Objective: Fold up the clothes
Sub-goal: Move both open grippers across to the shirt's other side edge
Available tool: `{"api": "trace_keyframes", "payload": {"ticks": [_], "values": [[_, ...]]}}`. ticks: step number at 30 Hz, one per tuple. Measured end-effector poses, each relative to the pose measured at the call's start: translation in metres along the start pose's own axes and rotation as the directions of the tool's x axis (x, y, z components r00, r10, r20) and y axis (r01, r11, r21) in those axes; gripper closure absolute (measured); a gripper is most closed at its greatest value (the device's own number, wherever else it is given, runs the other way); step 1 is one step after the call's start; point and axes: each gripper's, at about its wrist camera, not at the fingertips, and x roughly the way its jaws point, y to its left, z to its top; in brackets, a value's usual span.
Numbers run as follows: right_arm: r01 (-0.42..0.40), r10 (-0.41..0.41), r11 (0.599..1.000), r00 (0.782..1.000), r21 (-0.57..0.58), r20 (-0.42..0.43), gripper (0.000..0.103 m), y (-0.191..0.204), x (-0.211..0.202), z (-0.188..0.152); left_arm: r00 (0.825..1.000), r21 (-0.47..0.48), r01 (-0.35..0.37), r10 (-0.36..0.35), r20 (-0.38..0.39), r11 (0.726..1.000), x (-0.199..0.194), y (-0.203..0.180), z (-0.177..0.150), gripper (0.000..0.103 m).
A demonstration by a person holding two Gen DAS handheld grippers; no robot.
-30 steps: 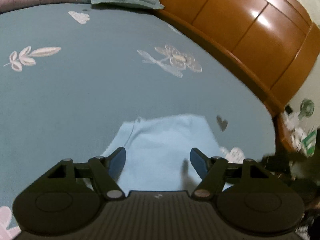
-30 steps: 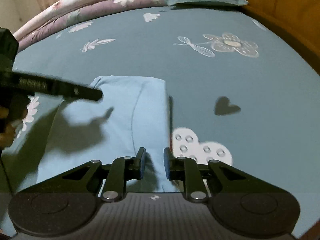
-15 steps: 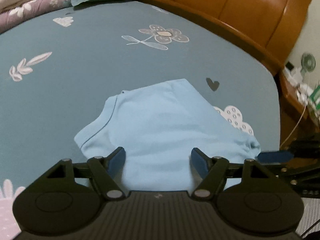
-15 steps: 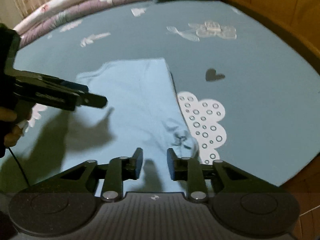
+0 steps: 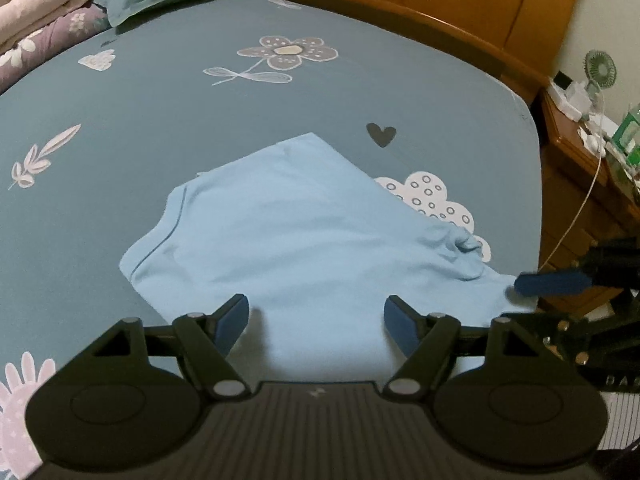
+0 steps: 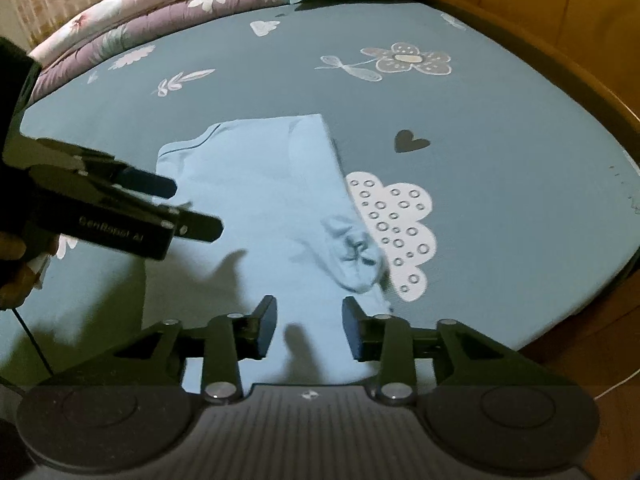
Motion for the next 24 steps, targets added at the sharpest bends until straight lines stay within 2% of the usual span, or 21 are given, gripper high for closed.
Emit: {"api": "trace_keyframes", "payload": {"ticks": [3,9,11,13,17,19,22,24], "values": [[-0.01,0.01,1.0,1.0,-0.018,0.002,0.061,-0.009,0.002,0.004,1.0,-0.007,-0.018,0.018,-0.002,1.0,0.0,-0.005,0.001,0.028],[-0.104,0.106,0.99,0.994,-0.098,0.014,0.058,-0.029,0.008,0.016,0.998,-0.001,-0.068,0.068,0.017,0.998,-0.006,-0.016,-0.01,0.028],[-0.15,0.153,0.98,0.988,-0.131,0.014,0.056,-0.039,0.01,0.021,0.999,-0.033,-0.041,0.042,0.029,0.999,-0.015,-0.017,-0.02,0.028],[-0.2,0.203,0.967,0.979,-0.159,0.003,0.056,-0.049,0.014,0.024,0.999,-0.111,0.047,-0.044,0.032,0.993,-0.024,-0.014,-0.029,0.028],[-0.305,0.303,0.925,0.952,-0.226,-0.042,0.055,-0.062,0.022,0.029,0.981,-0.287,0.194,-0.19,0.043,0.938,-0.031,-0.018,-0.046,0.027],[-0.342,0.337,0.901,0.939,-0.267,-0.065,0.054,-0.065,0.026,0.029,0.971,-0.352,0.231,-0.238,0.026,0.907,-0.026,-0.027,-0.052,0.026],[-0.368,0.359,0.879,0.929,-0.304,-0.085,0.052,-0.07,0.03,0.029,0.954,-0.471,0.261,-0.299,-0.004,0.843,-0.012,-0.035,-0.068,0.022],[-0.386,0.374,0.869,0.922,-0.311,-0.097,0.052,-0.075,0.033,0.03,0.955,-0.497,0.255,-0.297,-0.006,0.829,-0.017,-0.037,-0.068,0.021]]}}
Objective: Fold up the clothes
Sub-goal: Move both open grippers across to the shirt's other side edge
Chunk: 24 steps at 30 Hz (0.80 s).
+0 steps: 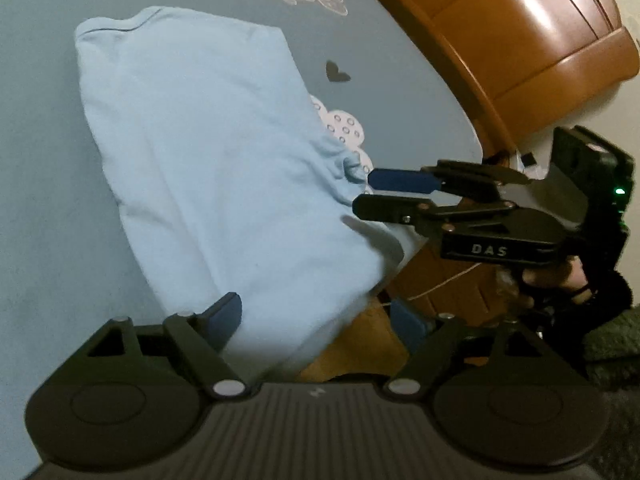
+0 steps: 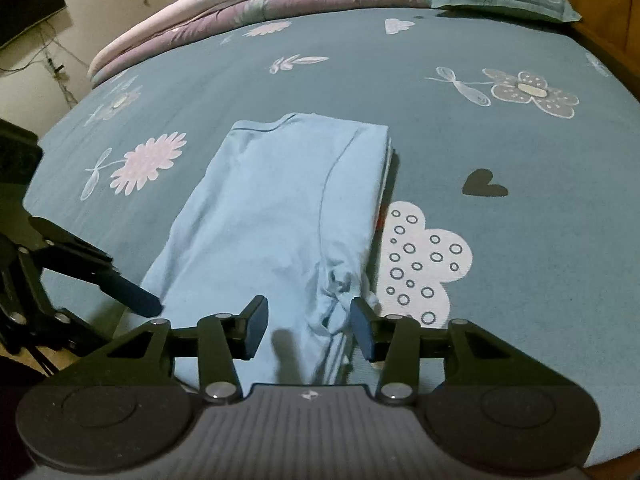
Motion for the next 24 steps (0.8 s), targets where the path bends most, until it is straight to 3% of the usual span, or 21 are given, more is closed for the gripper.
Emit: {"api": "trace_keyframes", "payload": {"ticks": [10,12,16,19,24], "values": [[-0.115,0.115,0.993,0.993,0.011,-0.006,0.047,-0.018,0.003,0.001,1.0,-0.16,-0.014,0.013,-0.004,0.987,-0.004,0.008,0.007,0.02],[-0.118,0.118,0.993,0.993,0.028,-0.022,0.047,-0.023,0.008,-0.001,0.998,-0.153,-0.046,0.053,0.042,0.987,-0.017,0.005,0.016,0.02],[-0.149,0.146,0.987,0.988,0.068,0.051,0.045,-0.037,-0.001,0.011,0.984,-0.159,-0.09,0.112,0.139,0.983,-0.042,0.006,0.039,0.019],[-0.187,0.18,0.98,0.98,0.074,0.087,0.043,-0.039,0.002,0.021,0.973,-0.173,-0.135,0.163,0.161,0.976,-0.043,0.014,0.058,0.019],[-0.276,0.27,0.956,0.961,0.1,0.064,0.041,-0.032,0.024,0.019,0.971,-0.135,-0.129,0.153,0.183,0.982,-0.023,0.018,0.093,0.019]]}}
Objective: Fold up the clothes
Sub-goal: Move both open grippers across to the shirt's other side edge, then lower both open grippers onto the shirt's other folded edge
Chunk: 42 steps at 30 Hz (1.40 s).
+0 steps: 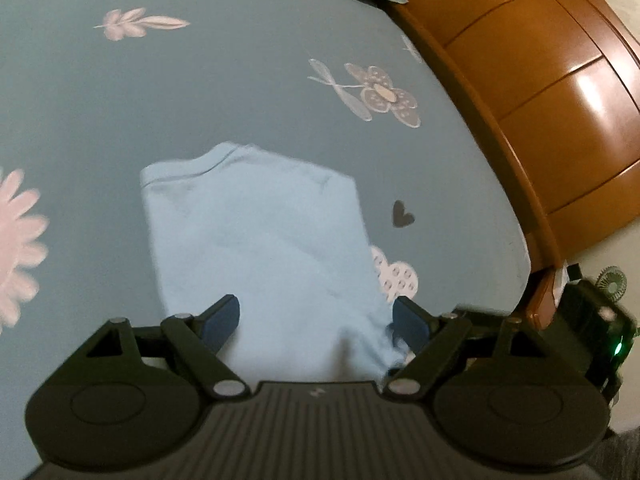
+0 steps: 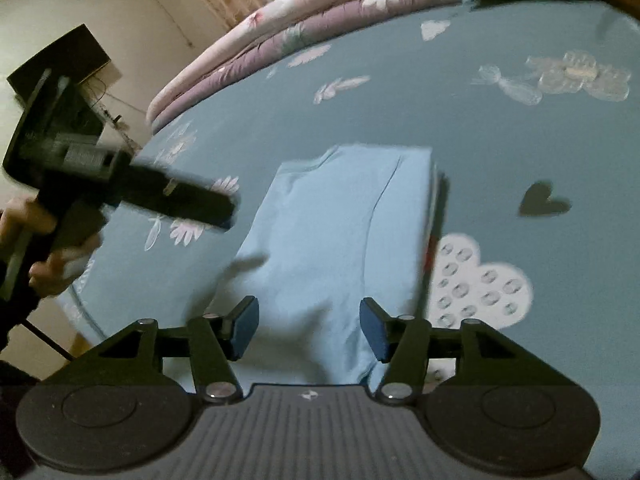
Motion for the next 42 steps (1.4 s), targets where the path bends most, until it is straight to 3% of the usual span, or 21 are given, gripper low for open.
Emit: {"api": "trace_keyframes", "payload": {"ticks": [2,7,10,17,23,27,35,42], "values": [[0.017,-0.016,0.999,1.0,0.039,-0.02,0.041,-0.006,0.009,-0.007,1.0,0.007,0.013,-0.013,-0.007,1.0,0.018,-0.001,0.004,0.019],[-0.017,0.014,0.994,1.0,0.108,0.024,0.04,-0.012,0.0,-0.006,0.998,-0.049,-0.029,0.025,-0.066,0.998,0.061,0.017,0.004,0.018],[-0.017,0.01,0.992,0.999,0.128,0.051,0.037,-0.017,-0.008,-0.001,1.0,-0.055,-0.014,0.013,-0.027,0.998,0.048,0.015,0.007,0.018],[0.012,-0.023,0.984,0.998,0.18,0.056,0.033,-0.047,-0.007,0.021,0.991,-0.13,-0.07,0.084,0.107,0.989,0.005,0.035,0.0,0.018],[-0.017,0.011,0.978,1.0,0.207,0.027,0.033,-0.058,-0.002,0.028,0.988,-0.272,-0.043,0.082,0.131,0.961,-0.007,0.063,-0.024,0.018],[-0.015,0.019,0.97,1.0,0.243,-0.013,0.033,-0.061,0.002,0.021,0.988,-0.312,-0.039,0.083,0.131,0.949,-0.004,0.072,-0.029,0.018],[-0.013,0.025,0.952,0.999,0.306,-0.038,0.032,-0.064,0.0,0.01,0.992,-0.3,-0.01,0.046,0.116,0.954,0.01,0.085,-0.021,0.018],[-0.014,0.014,0.942,1.0,0.334,0.001,0.031,-0.066,-0.001,0.006,0.993,-0.228,0.045,-0.018,0.12,0.973,0.023,0.093,-0.003,0.016]]}}
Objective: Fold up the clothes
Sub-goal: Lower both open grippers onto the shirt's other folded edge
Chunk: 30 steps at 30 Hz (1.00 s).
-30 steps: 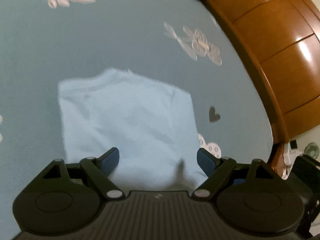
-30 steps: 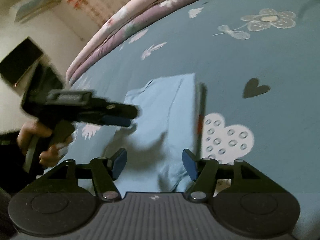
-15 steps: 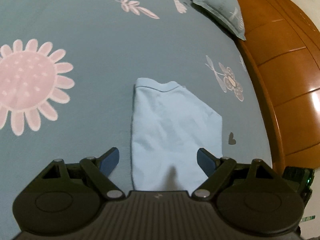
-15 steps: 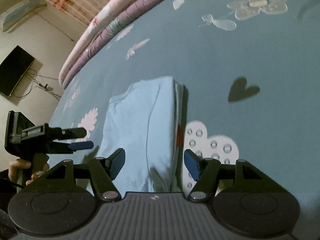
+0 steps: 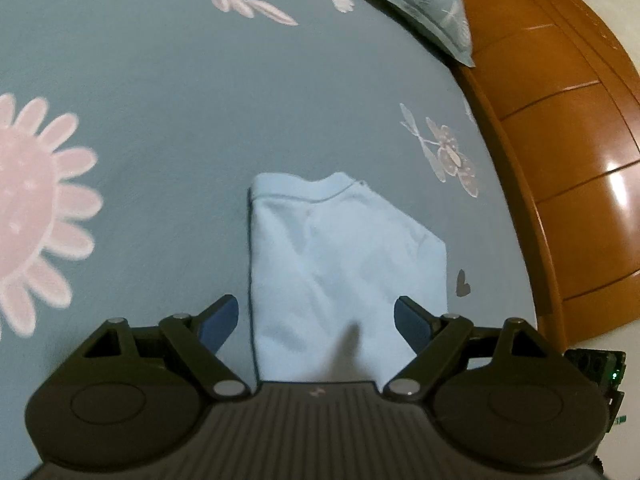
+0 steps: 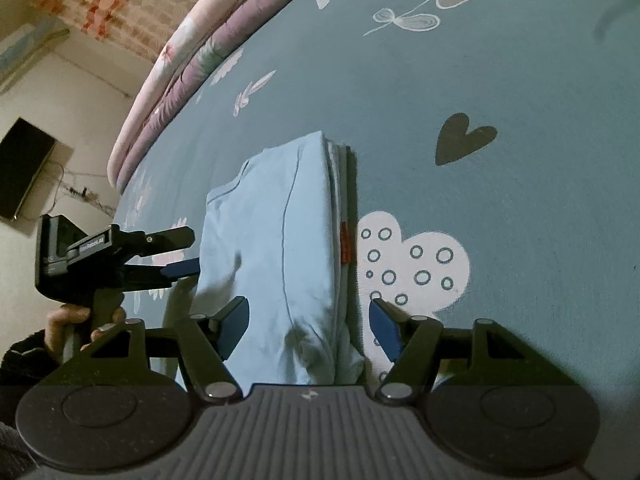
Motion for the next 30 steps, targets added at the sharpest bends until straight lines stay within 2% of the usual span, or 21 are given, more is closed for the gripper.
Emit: {"api": "trace_keyframes", "payload": {"ticks": [2,6,13,17,19,25,30], "values": [[0.001,-0.001,1.0,1.0,0.011,0.013,0.031,-0.001,0.001,0.003,1.0,0.011,0.024,-0.024,-0.001,1.0,0.002,0.001,0.003,0.012],[0.01,-0.011,0.999,0.999,0.038,0.031,0.031,-0.001,0.005,0.012,0.998,0.037,0.058,-0.058,-0.006,0.998,0.004,0.001,0.009,0.012],[-0.009,0.004,0.993,0.999,0.115,0.046,0.029,-0.005,-0.001,-0.012,0.982,-0.017,0.179,-0.18,-0.058,0.984,0.005,0.015,-0.001,0.012],[-0.02,0.01,0.987,0.998,0.156,0.067,0.028,-0.008,-0.005,-0.022,0.976,-0.03,0.21,-0.211,-0.054,0.977,0.009,0.019,0.006,0.012],[-0.023,0.011,0.986,0.997,0.164,0.074,0.026,-0.008,-0.003,-0.021,0.976,-0.003,0.216,-0.216,-0.042,0.976,0.017,0.015,0.016,0.012],[0.001,-0.006,0.996,0.998,0.091,0.061,0.023,0.003,0.013,-0.001,0.961,-0.049,0.277,-0.277,0.012,0.96,0.034,0.016,0.031,0.012],[-0.023,0.021,0.998,0.999,0.053,0.043,0.023,-0.001,0.023,0.018,0.958,-0.068,0.285,-0.287,-0.02,0.956,0.026,0.017,0.011,0.012]]}}
